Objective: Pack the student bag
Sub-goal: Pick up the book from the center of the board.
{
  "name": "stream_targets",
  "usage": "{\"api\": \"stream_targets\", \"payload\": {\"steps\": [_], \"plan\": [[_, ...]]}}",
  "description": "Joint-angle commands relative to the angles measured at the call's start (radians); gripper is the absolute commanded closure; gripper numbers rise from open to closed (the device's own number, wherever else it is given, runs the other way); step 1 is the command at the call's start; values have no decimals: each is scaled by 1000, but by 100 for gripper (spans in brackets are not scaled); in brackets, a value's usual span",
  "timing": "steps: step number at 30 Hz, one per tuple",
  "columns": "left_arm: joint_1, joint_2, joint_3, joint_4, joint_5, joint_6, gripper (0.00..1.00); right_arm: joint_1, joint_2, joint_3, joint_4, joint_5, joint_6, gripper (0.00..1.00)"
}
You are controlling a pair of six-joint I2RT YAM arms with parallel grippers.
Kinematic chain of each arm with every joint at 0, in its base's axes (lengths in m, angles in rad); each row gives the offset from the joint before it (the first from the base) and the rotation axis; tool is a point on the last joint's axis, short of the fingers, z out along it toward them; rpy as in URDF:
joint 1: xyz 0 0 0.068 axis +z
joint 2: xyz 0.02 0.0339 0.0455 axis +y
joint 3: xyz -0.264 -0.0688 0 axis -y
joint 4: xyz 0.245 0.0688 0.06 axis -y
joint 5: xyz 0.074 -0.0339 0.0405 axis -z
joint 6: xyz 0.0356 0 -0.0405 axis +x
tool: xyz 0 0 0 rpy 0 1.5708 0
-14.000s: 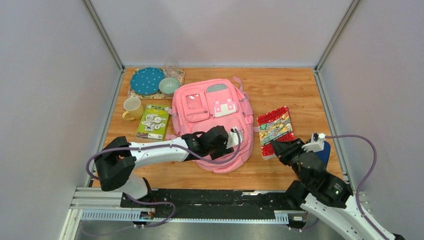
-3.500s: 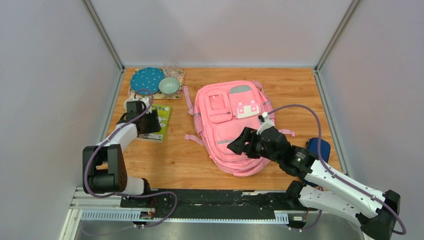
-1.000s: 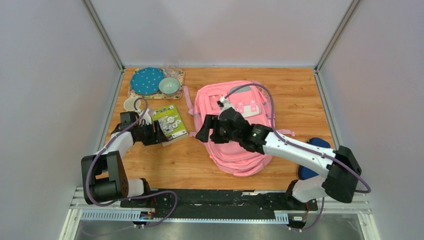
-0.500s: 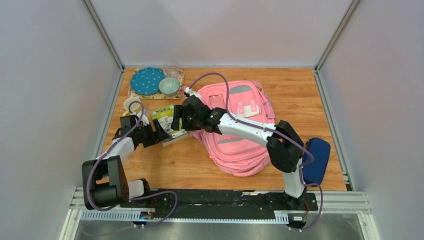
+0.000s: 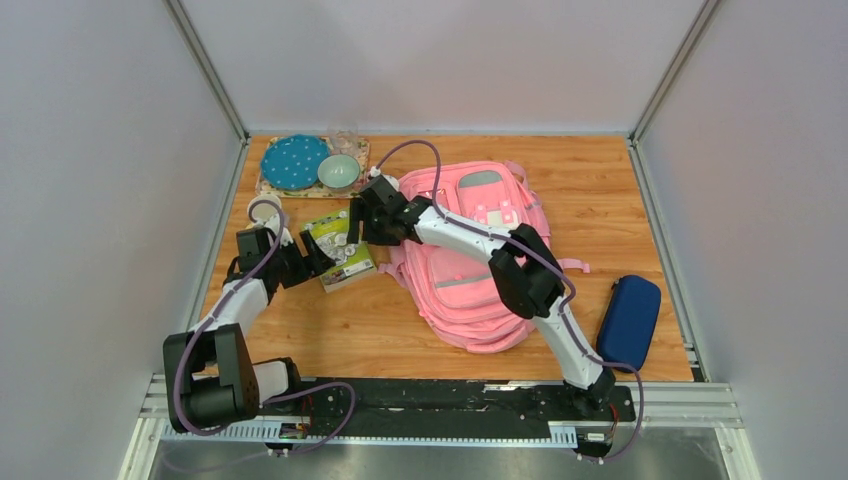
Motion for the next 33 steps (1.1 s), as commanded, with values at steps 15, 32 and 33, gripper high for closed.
{"api": "stream_targets", "payload": {"steps": [15, 32, 33], "plan": [[-3, 109, -40, 220, 180, -134, 34, -26, 120, 95, 15, -189, 11, 26], [-11, 100, 19, 203, 279, -141, 54, -25, 74, -25, 141, -311, 54, 31], [-11, 109, 23, 188, 276, -128, 58, -25, 74, -27, 141, -315, 55, 31]]}}
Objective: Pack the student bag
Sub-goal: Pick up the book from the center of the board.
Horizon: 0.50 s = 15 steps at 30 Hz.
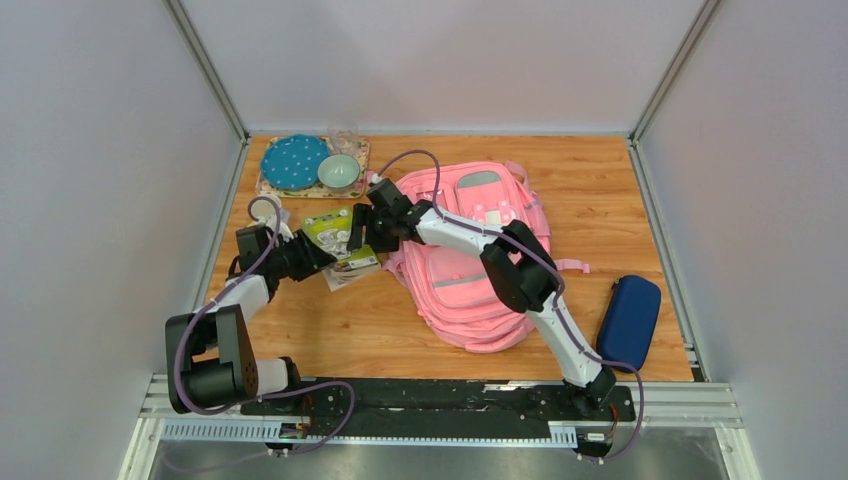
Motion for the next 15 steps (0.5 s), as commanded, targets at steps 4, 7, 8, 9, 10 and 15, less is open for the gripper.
{"api": "stream_targets", "payload": {"steps": [4, 7, 8, 9, 10, 15], "plan": [[-19, 63, 65, -100, 73, 61, 100, 24, -33, -30, 48, -115, 42, 31], [-21, 49, 67, -125, 71, 86, 100, 24, -56, -33, 48, -119, 36, 31], [-21, 40, 64, -128, 73, 92, 100, 24, -64, -33, 48, -121, 30, 31], [-21, 27, 64, -128, 85, 95, 100, 25, -73, -34, 47, -124, 23, 31], [-21, -8, 64, -128, 96, 98, 100, 24, -96, -39, 47, -124, 20, 31], [-21, -161, 137, -199, 139, 132, 100, 21, -272, -143, 88, -132, 28, 29]]}}
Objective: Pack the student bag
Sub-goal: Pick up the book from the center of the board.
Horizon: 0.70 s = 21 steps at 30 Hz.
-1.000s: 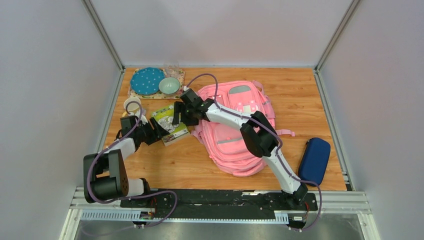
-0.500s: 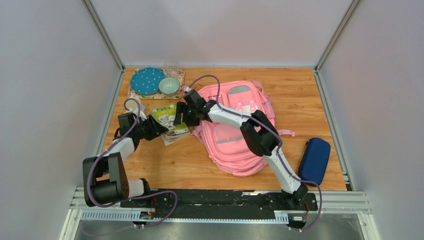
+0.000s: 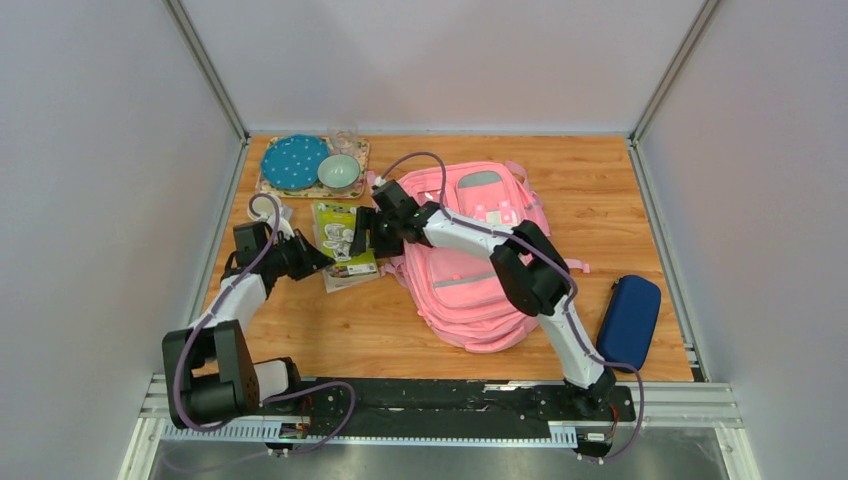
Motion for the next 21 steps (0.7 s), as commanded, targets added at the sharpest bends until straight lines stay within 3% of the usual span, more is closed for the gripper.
{"api": "stream_targets", "payload": {"steps": [1, 12, 15, 18, 21], "plan": [[-17, -152, 101, -98, 128, 64, 100, 22, -246, -102, 86, -80, 32, 29], [-17, -310, 369, -274, 262, 52, 100, 22, -878, -691, 315, 31, 102, 26], [-19, -336, 385, -214, 374, -23, 100, 23, -1018, -792, 336, 54, 122, 25], [-23, -365, 368, -44, 468, -178, 100, 23, -1134, -849, 324, 75, 122, 24], [-66, -388, 363, 64, 471, -267, 100, 23, -1224, -892, 298, 114, 121, 23]]}}
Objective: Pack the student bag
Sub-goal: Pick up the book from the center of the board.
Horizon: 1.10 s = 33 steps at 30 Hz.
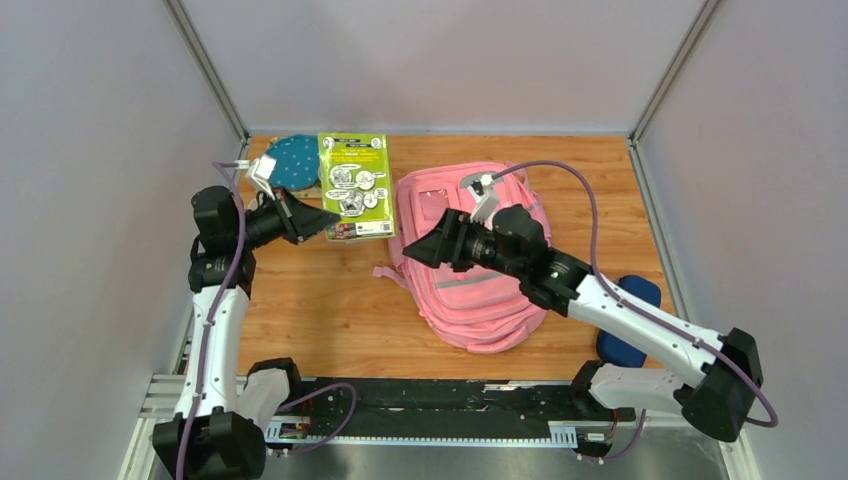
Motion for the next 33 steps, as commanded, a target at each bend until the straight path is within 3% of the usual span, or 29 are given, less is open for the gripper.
{"api": "stream_targets", "payload": {"steps": [1, 7, 14, 20, 25, 27, 29, 33], "plan": [[-57, -57, 29, 279, 132, -172, 100, 3, -132, -58, 27, 78, 14, 23], [-201, -68, 26, 338, 123, -230, 100, 1, -216, -93, 37, 98, 20, 21], [-275, -82, -15, 367, 136, -252, 100, 1, -255, -112, 19, 130, 16, 20], [-352, -88, -87, 522, 146, -336, 100, 3, -261, -112, 40, 99, 7, 20], [-403, -68, -100, 556, 142, -337, 100, 1, -249, -113, 54, 81, 11, 20], [-418, -59, -98, 556, 140, -333, 100, 1, -247, -119, 62, 76, 14, 25], [-424, -57, -103, 554, 136, -326, 100, 1, -252, -130, 79, 64, 17, 40], [-439, -51, -120, 577, 139, -327, 100, 0, -268, -165, 135, 43, 36, 55]]}}
